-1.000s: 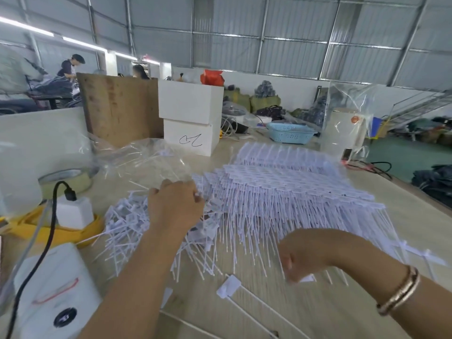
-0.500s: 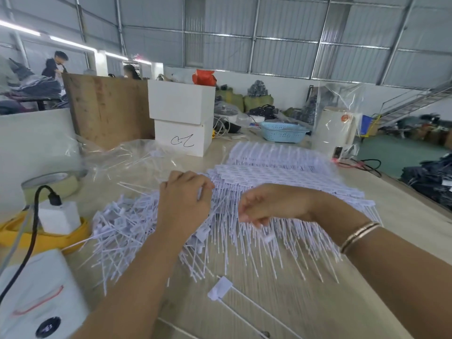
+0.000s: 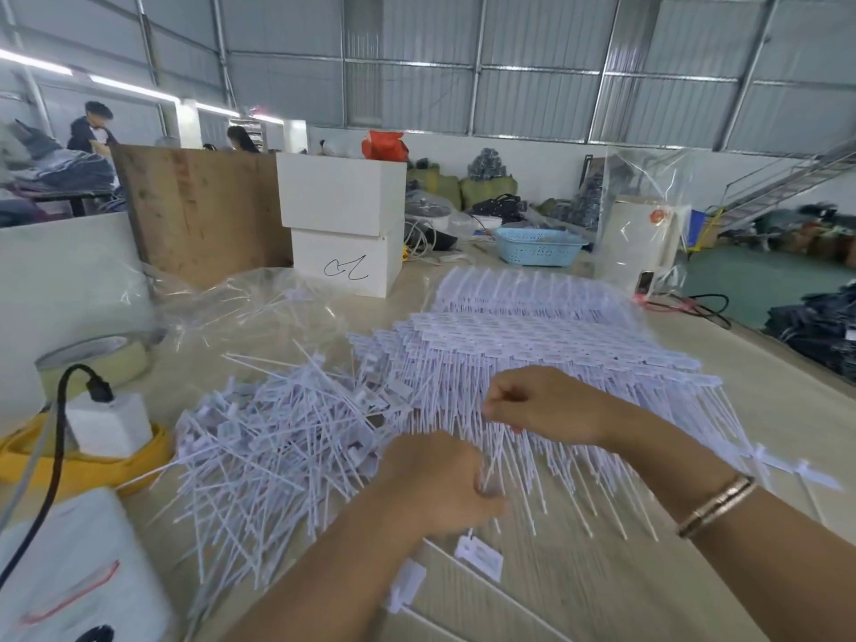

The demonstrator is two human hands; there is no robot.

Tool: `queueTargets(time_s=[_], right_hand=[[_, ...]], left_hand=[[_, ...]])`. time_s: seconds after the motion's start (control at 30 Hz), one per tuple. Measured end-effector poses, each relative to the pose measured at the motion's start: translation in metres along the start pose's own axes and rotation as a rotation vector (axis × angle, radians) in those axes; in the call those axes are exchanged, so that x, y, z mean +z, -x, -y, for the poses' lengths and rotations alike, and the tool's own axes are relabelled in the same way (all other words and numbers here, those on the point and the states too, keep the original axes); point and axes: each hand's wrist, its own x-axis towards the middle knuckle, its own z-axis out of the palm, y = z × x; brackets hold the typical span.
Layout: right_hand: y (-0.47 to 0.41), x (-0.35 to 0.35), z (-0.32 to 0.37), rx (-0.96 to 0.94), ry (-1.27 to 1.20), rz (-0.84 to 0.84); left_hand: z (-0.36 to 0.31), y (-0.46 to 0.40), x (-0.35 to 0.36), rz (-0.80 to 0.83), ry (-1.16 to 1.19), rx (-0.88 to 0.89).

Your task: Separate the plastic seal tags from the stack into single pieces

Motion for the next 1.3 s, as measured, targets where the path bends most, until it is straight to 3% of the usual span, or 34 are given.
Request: queueTargets(time_s=[0.13, 0.2, 0.3, 0.43, 0.7, 0.9, 1.1, 1.23, 1.3], right_hand=[[0.033, 0.003, 0.020, 0.009, 0.048, 0.380], [0.043, 0.014, 0.037, 0.015, 0.218, 0.496], [0.051, 0.041, 0.059, -0.064, 0.592, 0.481], [0.050, 0.058, 0.079, -0.114, 0.696, 0.491], [0.005, 0.071, 0.058, -0.083, 0.807, 0.305], [0.002, 0.058, 0.055, -0.051, 0.688, 0.329], [-0.021, -0.016, 0.066, -0.016, 0.615, 0.422], [-0.043, -0.046, 0.078, -0.039, 0.270, 0.350], [-0.053, -0.053, 0.079, 0.016, 0.098, 0.340]], left_hand=[[0.006, -0.006, -0.004, -0.119, 0.191, -0.075], [0.019, -0.007, -0.013, -0.246, 0.267, -0.151], [0.041, -0.003, -0.025, -0.427, 0.311, -0.314], [0.062, 0.006, -0.033, -0.570, 0.213, -0.513], [0.069, 0.010, -0.031, -0.396, -0.013, -0.676], [0.075, 0.015, -0.028, -0.474, 0.011, -0.688], [0.080, 0.019, -0.027, -0.577, 0.089, -0.671], [0.077, 0.018, -0.032, -0.759, 0.113, -0.601], [0.078, 0.016, -0.031, -0.734, 0.151, -0.626]])
